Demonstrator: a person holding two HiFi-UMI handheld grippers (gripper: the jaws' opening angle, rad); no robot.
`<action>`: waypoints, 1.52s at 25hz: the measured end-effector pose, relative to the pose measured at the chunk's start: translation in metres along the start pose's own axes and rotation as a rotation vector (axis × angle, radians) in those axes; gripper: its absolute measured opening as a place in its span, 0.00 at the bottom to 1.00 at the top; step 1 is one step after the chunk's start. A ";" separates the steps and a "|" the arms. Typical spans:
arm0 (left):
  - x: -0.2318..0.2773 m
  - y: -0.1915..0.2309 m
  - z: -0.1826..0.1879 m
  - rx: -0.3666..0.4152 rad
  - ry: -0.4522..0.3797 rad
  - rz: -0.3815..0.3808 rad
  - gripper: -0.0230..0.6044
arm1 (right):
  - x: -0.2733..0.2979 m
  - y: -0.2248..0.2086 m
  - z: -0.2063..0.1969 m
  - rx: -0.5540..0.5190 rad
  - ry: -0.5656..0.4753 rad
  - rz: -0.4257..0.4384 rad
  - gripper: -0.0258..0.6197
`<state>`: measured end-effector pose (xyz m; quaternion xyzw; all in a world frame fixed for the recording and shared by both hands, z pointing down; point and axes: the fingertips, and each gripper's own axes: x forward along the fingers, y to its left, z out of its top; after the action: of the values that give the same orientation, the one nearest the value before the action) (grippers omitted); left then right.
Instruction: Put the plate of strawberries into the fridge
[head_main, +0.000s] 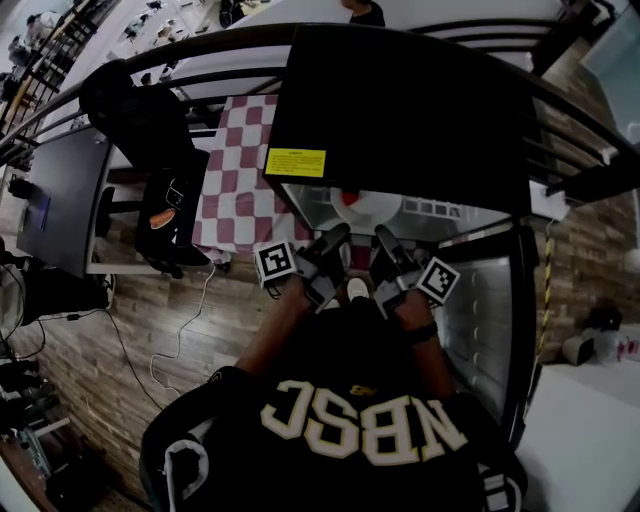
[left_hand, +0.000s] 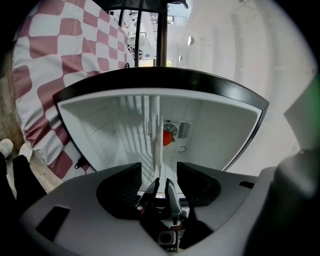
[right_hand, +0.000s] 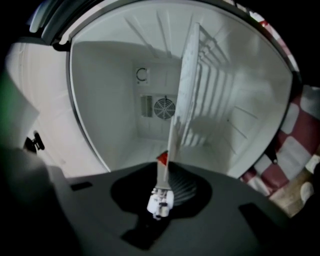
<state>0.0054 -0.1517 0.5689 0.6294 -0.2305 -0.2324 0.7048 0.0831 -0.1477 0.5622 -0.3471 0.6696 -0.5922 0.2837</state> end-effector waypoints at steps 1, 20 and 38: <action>0.000 -0.001 0.001 -0.002 -0.008 -0.007 0.41 | 0.000 0.000 0.000 -0.003 -0.002 0.002 0.16; 0.027 -0.004 0.026 0.030 -0.014 0.036 0.08 | 0.028 -0.008 0.003 -0.026 0.052 -0.041 0.15; 0.039 -0.004 0.039 0.023 -0.026 0.050 0.08 | 0.044 -0.006 0.013 0.006 0.043 -0.048 0.11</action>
<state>0.0116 -0.2066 0.5702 0.6284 -0.2579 -0.2201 0.7001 0.0681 -0.1908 0.5673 -0.3494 0.6652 -0.6081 0.2562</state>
